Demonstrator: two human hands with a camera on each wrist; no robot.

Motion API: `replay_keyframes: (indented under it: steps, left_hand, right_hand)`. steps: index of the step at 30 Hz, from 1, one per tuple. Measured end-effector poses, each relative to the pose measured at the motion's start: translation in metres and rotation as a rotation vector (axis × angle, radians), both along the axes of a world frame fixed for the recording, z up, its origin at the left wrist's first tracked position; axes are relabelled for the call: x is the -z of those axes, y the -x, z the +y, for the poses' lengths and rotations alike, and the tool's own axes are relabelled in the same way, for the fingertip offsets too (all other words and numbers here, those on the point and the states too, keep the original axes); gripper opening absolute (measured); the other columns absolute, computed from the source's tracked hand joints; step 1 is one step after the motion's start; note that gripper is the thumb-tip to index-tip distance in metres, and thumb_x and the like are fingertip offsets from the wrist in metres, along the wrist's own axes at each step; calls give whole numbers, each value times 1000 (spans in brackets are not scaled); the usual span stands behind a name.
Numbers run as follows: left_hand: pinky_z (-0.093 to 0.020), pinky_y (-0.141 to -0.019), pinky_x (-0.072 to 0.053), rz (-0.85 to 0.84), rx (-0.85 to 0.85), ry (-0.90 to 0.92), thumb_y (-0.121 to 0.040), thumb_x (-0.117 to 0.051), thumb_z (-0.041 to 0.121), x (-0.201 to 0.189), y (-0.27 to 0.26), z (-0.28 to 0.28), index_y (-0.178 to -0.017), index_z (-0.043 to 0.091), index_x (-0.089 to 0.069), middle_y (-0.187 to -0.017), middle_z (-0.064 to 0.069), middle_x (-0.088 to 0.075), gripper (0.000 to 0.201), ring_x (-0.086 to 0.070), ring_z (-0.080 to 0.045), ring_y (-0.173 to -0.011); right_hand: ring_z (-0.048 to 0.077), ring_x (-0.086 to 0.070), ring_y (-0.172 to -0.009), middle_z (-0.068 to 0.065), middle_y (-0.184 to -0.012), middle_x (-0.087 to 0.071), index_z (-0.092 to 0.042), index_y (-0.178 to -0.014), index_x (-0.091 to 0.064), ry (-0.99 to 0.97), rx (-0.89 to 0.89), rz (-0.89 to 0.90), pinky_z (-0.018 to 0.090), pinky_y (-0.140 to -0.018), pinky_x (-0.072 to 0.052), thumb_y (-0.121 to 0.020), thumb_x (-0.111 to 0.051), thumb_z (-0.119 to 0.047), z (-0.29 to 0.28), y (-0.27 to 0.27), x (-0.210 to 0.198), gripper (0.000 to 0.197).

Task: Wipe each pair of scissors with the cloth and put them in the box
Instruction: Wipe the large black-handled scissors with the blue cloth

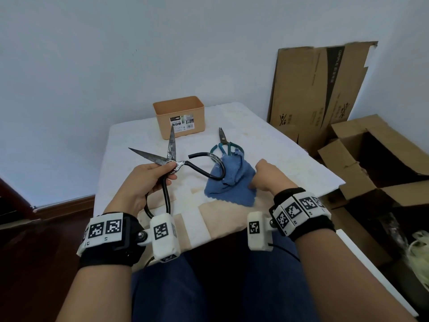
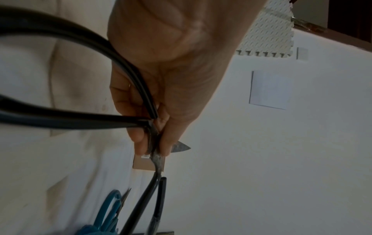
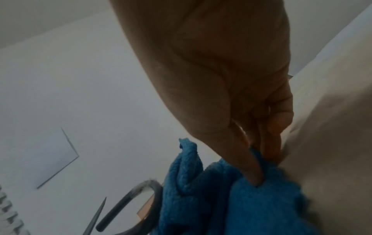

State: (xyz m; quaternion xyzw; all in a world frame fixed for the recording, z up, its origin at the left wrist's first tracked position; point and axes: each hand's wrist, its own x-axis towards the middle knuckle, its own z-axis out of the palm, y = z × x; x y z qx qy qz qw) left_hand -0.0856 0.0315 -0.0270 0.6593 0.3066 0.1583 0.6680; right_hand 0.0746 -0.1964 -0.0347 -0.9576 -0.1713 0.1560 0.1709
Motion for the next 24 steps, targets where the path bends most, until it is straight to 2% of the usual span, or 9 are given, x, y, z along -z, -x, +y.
replay_keyframes:
  steps: [2, 4, 6, 8, 11, 15, 19, 22, 24]
  left_hand:
    - [-18, -67, -53, 4, 0, -3, -88, -74, 27, 0, 2, -1, -93, 10, -76, -73, -2, -74, 18, -60, -6, -57]
    - [-16, -64, -53, 10, 0, -7, -88, -74, 28, -1, 4, -2, -92, 10, -75, -73, -2, -74, 18, -60, -6, -56]
    - [-17, -65, -53, 18, 1, -15, -88, -74, 28, -1, 5, -2, -92, 10, -75, -73, -1, -74, 18, -60, -6, -56]
    - [-19, -67, -53, 20, 4, -19, -88, -74, 28, -3, 7, -3, -93, 10, -75, -74, -2, -74, 19, -60, -7, -57]
    - [-21, -70, -52, 13, -2, -27, -88, -74, 27, -7, 9, -3, -93, 9, -75, -73, -2, -74, 19, -60, -7, -57]
    - [-22, -74, -52, 21, 16, -107, -88, -74, 29, -14, 14, -5, -91, 9, -75, -78, -4, -74, 20, -59, -11, -63]
    - [-20, -71, -53, 41, 74, -179, -89, -73, 28, -22, 18, -8, -91, 8, -76, -79, -5, -74, 20, -58, -11, -64]
    - [-20, -72, -54, 54, 112, -200, -90, -72, 29, -24, 18, -11, -93, 9, -77, -79, -4, -74, 21, -58, -10, -63]
    - [-21, -74, -53, 59, 127, -202, -89, -73, 30, -23, 17, -12, -95, 8, -77, -79, -3, -75, 22, -58, -10, -63]
  right_hand:
    - [29, -58, -88, 8, -82, -54, -7, -78, -50, 18, -28, 11, 26, -55, -37, -83, -68, -9, -2, 3, -3, 19]
    - [27, -56, -80, 8, -80, -57, -10, -70, -51, -3, -36, 30, 25, -51, -35, -81, -70, -13, -4, 5, -3, 22]
    - [26, -60, -82, 11, -89, -65, -5, -82, -64, -129, -5, 30, 25, -60, -42, -82, -67, -17, -4, 6, -6, 13]
    - [24, -59, -77, 13, -86, -68, -3, -86, -68, -374, 54, -5, 29, -68, -44, -86, -64, -24, -7, 8, -15, 22]
    - [18, -56, -73, 2, -79, -64, -16, -75, -61, -738, 132, -138, 33, -69, -47, -91, -64, -33, -4, 13, -43, 24]
    - [8, -58, -67, -5, -75, -59, -13, -85, -56, -1151, 220, -272, 33, -75, -56, -96, -57, -30, 8, 15, -79, 21]
    - [1, -51, -68, -7, -75, -56, -12, -91, -52, -1316, 145, -340, 14, -65, -43, -99, -53, -27, 30, 22, -98, 17]
    - [8, -54, -77, -8, -81, -57, -14, -99, -56, -1198, 39, -218, 25, -73, -48, -98, -53, -28, 52, 30, -83, 15]
    - [8, -52, -77, -5, -85, -58, -13, -102, -57, -1138, -46, -160, 25, -73, -45, -97, -55, -23, 60, 39, -66, 12]
